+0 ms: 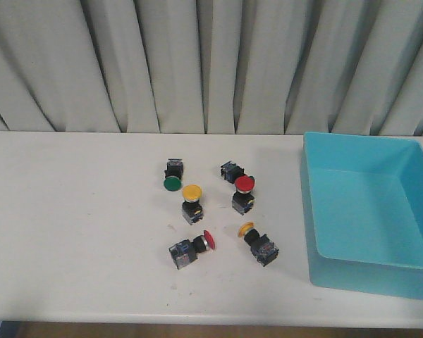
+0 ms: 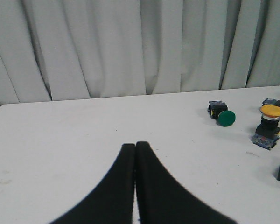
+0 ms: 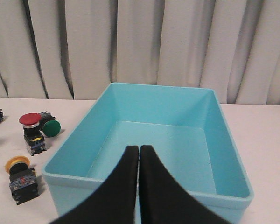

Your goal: Pick red and yellow buttons and place in box

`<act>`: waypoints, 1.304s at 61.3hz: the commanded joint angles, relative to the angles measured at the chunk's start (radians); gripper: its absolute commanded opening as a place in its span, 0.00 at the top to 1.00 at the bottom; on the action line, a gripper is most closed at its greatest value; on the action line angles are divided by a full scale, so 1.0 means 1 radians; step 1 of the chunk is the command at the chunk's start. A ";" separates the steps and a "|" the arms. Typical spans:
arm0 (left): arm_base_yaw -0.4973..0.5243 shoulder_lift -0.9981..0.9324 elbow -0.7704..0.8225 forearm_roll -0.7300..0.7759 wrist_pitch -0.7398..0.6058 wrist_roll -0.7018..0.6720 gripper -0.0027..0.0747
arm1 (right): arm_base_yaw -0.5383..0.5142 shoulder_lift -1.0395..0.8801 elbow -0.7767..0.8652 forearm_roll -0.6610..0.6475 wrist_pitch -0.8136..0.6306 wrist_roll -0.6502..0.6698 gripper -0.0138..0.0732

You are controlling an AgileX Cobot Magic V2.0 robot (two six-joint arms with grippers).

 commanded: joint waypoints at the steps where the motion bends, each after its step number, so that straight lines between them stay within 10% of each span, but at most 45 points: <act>1: -0.001 -0.014 0.047 -0.012 -0.075 -0.003 0.98 | 0.002 -0.011 0.006 -0.008 -0.074 -0.002 0.84; 51: -0.001 -0.014 0.047 -0.011 -0.085 -0.003 0.98 | 0.002 -0.011 0.006 -0.008 -0.085 -0.005 0.84; 66: -0.001 0.007 0.008 -0.004 -0.610 0.019 0.98 | 0.002 0.052 -0.161 0.031 -0.821 -0.064 0.84; 72: -0.001 0.120 -0.067 -0.004 -0.805 0.021 0.97 | 0.003 0.212 -0.335 0.016 -0.793 -0.062 0.84; 80: -0.001 0.394 -0.302 0.027 -0.722 0.141 0.97 | 0.003 0.474 -0.620 -0.105 -0.573 -0.054 0.84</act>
